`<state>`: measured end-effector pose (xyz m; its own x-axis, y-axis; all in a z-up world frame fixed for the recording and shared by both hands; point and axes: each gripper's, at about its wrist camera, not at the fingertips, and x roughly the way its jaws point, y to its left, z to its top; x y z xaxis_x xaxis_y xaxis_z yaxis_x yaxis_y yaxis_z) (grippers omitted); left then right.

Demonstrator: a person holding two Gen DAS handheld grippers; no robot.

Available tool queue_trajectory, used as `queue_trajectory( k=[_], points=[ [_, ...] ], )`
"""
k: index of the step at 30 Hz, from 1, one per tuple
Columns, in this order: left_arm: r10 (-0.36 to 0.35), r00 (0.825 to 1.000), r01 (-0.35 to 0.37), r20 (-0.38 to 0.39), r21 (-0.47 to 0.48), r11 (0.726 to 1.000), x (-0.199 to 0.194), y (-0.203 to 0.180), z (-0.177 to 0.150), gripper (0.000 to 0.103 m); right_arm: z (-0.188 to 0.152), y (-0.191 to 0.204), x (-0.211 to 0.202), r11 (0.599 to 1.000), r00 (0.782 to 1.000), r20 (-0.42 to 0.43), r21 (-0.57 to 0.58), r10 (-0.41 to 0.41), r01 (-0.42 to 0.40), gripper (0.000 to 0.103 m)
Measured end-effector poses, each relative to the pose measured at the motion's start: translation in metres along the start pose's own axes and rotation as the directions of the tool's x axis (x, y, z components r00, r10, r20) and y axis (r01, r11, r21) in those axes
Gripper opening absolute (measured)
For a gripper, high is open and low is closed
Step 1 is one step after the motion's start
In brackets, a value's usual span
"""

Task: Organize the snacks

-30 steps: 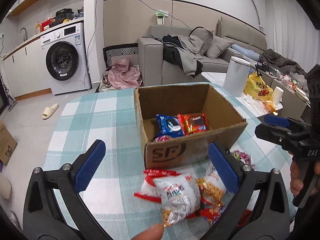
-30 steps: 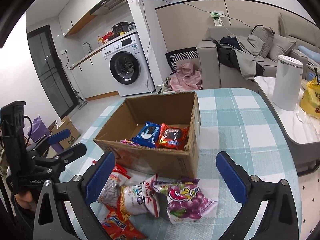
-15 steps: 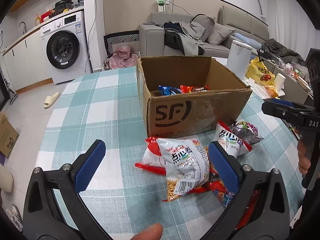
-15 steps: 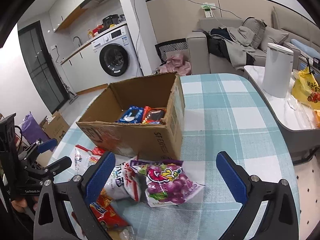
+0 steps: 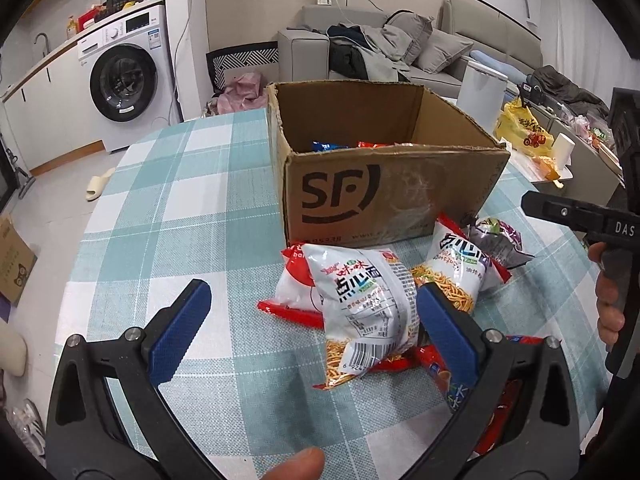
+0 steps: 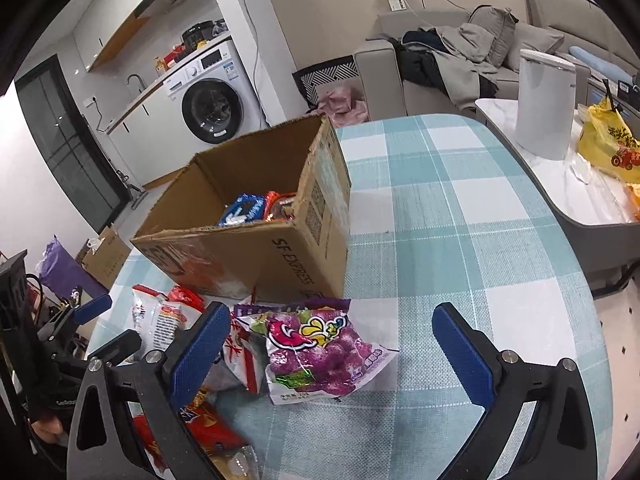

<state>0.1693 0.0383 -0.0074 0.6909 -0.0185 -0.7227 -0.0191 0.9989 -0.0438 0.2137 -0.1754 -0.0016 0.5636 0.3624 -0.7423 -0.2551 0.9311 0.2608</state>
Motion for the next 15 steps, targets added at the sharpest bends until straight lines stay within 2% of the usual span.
queue_trajectory(
  k=[7,15],
  points=[
    [0.002,1.000,-0.003,-0.028,-0.015,1.000,0.012,0.000,-0.004,0.102,-0.006,-0.003,0.017,1.000,0.999,-0.047,0.004,-0.013,0.013,0.102],
    [0.010,1.000,-0.010,-0.026,-0.001,1.000,0.019,-0.007,-0.006,0.102,-0.012,0.003,0.034,1.000,0.995,-0.097,-0.017,-0.014,0.012,0.102]
  ],
)
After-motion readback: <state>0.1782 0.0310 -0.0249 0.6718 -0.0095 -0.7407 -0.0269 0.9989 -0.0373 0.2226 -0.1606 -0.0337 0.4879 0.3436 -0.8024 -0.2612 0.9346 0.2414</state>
